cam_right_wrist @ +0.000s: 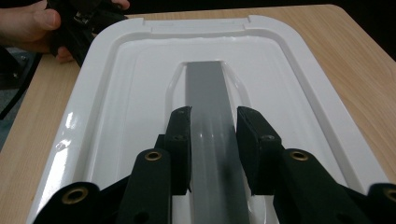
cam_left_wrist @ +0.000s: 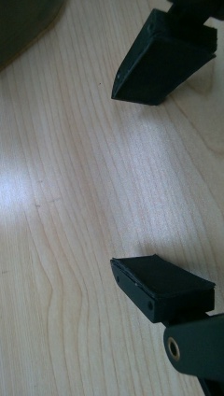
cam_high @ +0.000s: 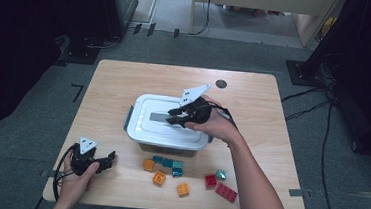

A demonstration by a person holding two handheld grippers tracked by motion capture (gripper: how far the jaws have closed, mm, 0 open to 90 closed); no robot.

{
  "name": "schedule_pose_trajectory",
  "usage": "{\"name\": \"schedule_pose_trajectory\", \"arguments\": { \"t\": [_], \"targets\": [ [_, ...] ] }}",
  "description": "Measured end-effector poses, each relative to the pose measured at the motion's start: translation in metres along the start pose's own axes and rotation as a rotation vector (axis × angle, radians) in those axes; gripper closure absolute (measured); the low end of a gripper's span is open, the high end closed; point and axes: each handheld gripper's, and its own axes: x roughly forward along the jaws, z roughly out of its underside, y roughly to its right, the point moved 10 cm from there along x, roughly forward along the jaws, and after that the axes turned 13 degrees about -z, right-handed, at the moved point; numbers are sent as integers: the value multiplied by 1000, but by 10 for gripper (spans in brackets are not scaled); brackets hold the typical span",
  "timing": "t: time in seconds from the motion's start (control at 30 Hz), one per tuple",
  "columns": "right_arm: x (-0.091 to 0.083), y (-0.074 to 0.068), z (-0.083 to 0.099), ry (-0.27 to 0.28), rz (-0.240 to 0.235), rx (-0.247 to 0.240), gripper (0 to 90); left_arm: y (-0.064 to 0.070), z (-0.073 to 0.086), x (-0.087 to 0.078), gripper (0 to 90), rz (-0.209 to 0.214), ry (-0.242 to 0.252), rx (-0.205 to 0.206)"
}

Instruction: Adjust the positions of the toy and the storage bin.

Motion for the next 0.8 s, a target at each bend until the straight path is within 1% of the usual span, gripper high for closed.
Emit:
{"name": "schedule_pose_trajectory", "arguments": {
  "t": [0.1, 0.17, 0.23, 0.27, 0.33, 0.43, 0.47, 0.53, 0.57, 0.63, 0.7, 0.73, 0.77, 0.8],
  "targets": [
    [-1, 0, 0, 5, -7, -2, 677, 0, 0, 0, 159, 1, 0, 2],
    [-3, 0, -2, 9, -10, -18, 678, 0, 0, 0, 160, 3, 0, 3],
    [-3, -1, -3, 10, -9, -20, 677, 0, 0, 0, 160, 3, 0, 3],
    [-7, -2, -5, 15, -9, -31, 678, 0, 0, 0, 159, 3, 0, 3],
    [-9, -2, -7, 21, -4, -33, 678, 1, 0, 0, 160, 3, 1, 2],
    [-24, 0, -15, 61, 29, -14, 678, 0, 0, 0, 159, 3, 2, 4],
    [-24, 0, -15, 61, 29, -14, 678, 0, 0, 0, 159, 3, 2, 4],
    [-32, 1, -17, 79, 49, -2, 678, 0, 0, 0, 160, 3, 2, 4],
    [-41, 2, -17, 93, 74, 12, 678, 0, 0, 0, 160, 4, 2, 4],
    [-49, 4, -16, 96, 103, 29, 678, 0, 0, 0, 159, 3, 2, 5],
    [-58, 5, -14, 110, 131, 46, 678, 0, 0, 0, 160, 2, 2, 6],
    [-62, 5, -13, 117, 141, 51, 678, 0, 0, 0, 160, 2, 2, 7],
    [-62, 5, -13, 117, 141, 51, 678, 0, 0, 0, 159, 2, 2, 7],
    [-70, 6, -10, 131, 164, 67, 678, 0, 0, 0, 160, 3, 2, 6]
  ]
}}
